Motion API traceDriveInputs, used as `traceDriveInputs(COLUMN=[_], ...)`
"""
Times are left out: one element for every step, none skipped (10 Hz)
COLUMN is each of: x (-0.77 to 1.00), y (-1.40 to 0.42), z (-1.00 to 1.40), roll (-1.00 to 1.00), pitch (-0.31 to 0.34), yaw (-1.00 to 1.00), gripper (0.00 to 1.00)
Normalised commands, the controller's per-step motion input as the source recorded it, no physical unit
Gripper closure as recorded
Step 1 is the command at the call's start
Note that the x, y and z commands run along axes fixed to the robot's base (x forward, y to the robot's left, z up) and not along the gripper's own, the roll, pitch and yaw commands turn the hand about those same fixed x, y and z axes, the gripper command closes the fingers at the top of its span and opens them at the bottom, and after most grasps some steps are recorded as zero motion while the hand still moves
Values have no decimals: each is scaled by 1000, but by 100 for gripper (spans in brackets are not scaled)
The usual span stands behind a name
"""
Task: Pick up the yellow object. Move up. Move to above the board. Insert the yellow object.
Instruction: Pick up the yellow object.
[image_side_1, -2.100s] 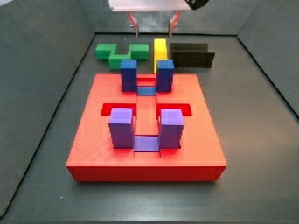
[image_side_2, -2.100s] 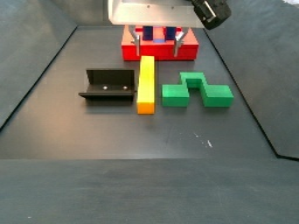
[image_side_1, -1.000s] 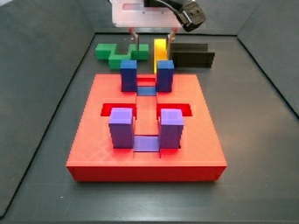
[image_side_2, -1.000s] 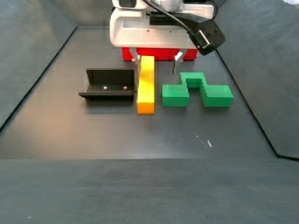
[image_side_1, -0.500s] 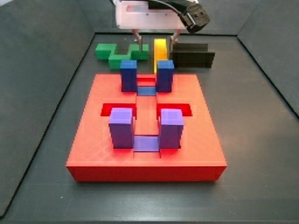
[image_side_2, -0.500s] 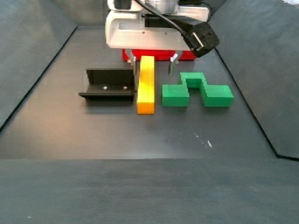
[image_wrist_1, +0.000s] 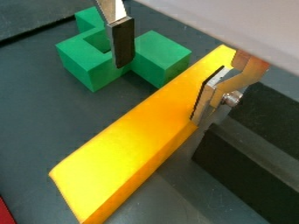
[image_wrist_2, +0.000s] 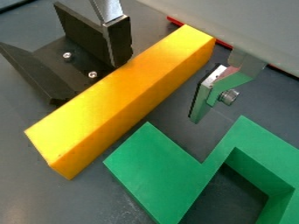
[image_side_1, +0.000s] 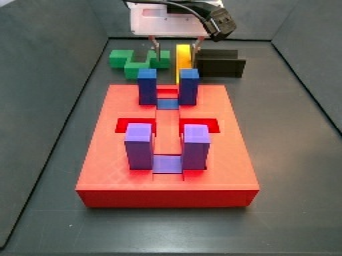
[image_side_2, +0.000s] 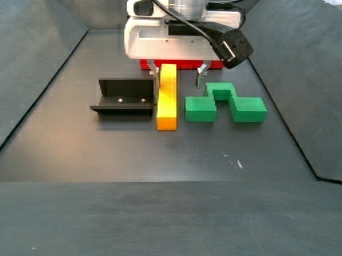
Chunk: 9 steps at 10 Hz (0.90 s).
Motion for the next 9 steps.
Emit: traceDriveInputs(x=[51, 0, 57, 69, 86, 114, 94, 0, 0], y=[0, 0, 0, -66, -63, -74, -37, 0, 0], z=[-251, -243, -200, -89, -77, -106, -131, -74, -220], roll=[0, 0, 0, -19, -44, -73, -53, 0, 0], pitch=[-60, -54, -56, -47, -51, -80, -74, -13, -34], yaw=[0, 0, 0, 0, 0, 0, 0, 0, 0], gripper=[0, 0, 0, 0, 0, 0, 0, 0, 0])
